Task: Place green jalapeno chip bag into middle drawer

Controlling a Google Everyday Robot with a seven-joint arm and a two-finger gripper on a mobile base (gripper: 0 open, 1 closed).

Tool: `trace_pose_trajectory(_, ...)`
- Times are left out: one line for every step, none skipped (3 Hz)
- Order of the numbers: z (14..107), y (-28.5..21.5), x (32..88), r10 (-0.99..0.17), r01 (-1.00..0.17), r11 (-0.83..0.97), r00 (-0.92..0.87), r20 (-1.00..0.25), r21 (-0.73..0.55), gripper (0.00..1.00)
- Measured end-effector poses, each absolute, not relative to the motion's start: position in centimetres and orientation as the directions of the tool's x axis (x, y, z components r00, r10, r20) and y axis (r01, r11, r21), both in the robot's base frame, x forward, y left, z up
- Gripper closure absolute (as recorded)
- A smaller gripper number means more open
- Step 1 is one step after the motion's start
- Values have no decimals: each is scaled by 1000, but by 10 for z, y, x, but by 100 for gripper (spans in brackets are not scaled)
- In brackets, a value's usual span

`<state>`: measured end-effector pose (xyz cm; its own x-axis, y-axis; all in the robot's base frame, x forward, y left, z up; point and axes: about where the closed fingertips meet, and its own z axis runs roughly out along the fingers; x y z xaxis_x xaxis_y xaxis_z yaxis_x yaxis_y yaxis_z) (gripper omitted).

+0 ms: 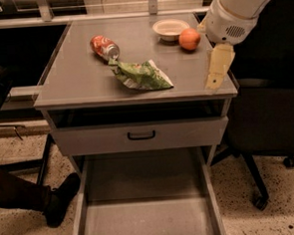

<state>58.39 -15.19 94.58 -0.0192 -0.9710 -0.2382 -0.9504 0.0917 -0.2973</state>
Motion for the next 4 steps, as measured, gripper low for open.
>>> trace_pose_trajectory(942,-148,624,-964,-939,84,8,-264,-334,0)
trace_pose_trajectory(936,-134,660,-956,-934,75,33,-292,-350,0)
trace_pose_trajectory(928,-110,694,-942,-933,51,73,-326,-357,0)
trace_pose_trajectory(927,-110,695,-942,-933,51,73,-326,-357,0)
